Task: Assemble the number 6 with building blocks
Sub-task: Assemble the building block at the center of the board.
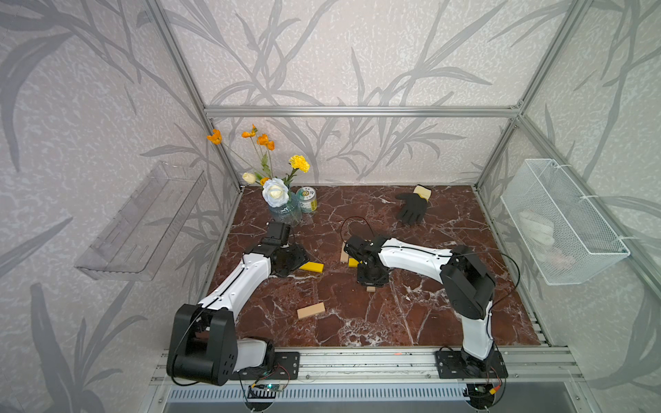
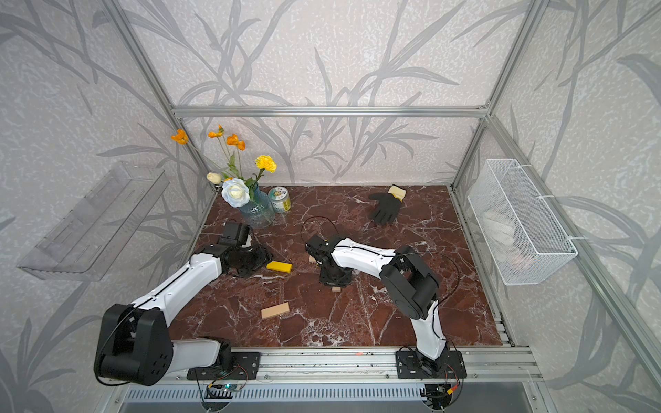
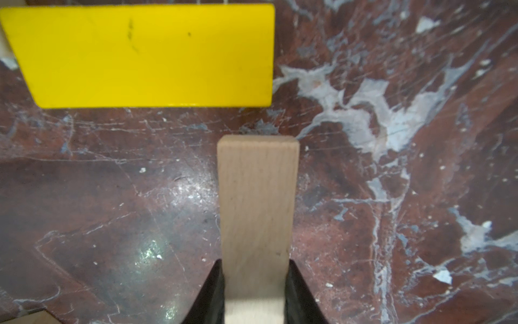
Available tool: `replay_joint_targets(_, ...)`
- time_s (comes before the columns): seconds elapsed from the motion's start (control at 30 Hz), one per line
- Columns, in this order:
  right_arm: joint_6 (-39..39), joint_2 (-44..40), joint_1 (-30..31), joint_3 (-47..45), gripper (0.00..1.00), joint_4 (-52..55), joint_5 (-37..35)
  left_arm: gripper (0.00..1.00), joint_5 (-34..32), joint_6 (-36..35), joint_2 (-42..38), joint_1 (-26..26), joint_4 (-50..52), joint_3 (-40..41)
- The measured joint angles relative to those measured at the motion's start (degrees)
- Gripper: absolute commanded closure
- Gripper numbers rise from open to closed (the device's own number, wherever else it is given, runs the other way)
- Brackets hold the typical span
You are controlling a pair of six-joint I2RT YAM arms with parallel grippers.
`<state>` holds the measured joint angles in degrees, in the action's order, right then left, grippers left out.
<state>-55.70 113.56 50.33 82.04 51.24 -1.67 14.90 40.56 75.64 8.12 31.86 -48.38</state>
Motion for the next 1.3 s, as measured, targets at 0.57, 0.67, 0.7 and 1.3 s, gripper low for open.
replay_joint_targets(0.57, 2.6, 2.4, 0.0, 0.5, 1.0, -0.9, 0.6, 0.26, 0.0, 0.0, 0.0, 0.0, -0.4, 0.7)
replay_joint_targets(0.67, 3.1, 2.5, 0.0, 0.5, 1.0, -1.3, 0.6, 0.26, 0.0, 0.0, -0.2, 0.0, -0.5, 0.9)
replay_joint_targets(0.7, 3.2, 2.5, 0.0, 0.5, 1.0, -1.5, 0.6, 0.26, 0.0, 0.0, -0.2, 0.0, -0.5, 1.0)
replay_joint_targets(1.3, 3.7, 2.6, 0.1, 0.5, 1.0, -1.9, 0.4, 0.26, 0.0, 0.0, -1.7, 0.0, -0.6, 2.6)
